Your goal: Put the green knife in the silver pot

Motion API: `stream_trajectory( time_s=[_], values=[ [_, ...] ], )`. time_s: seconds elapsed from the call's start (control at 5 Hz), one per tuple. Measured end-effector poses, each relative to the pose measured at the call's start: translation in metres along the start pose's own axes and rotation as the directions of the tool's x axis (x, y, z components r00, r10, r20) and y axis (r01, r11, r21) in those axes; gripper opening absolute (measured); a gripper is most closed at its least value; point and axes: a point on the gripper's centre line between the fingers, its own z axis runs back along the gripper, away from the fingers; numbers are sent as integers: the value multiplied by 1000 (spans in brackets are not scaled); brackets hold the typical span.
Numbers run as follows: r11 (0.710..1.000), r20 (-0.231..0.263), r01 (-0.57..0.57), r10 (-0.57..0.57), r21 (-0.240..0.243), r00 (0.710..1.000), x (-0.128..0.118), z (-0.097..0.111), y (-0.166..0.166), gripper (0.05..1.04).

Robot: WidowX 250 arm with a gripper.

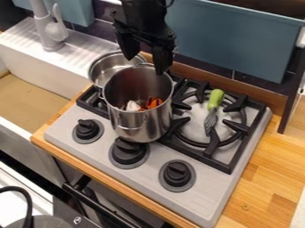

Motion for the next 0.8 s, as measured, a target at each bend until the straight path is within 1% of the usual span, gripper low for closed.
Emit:
stream_trajectory(
  time_s=[0.2,0.4,0.6,0.8],
  values=[
    [1000,-28,-5,4,-9,1000,-4,-7,-2,994],
    [1000,-27,-9,9,-9,1000,0,-8,-14,994],
    [999,-36,-26,25,-35,999,1,-6,-28,994],
    [998,-46,-58,57,-35,997,8,-7,-38,994]
  ],
)
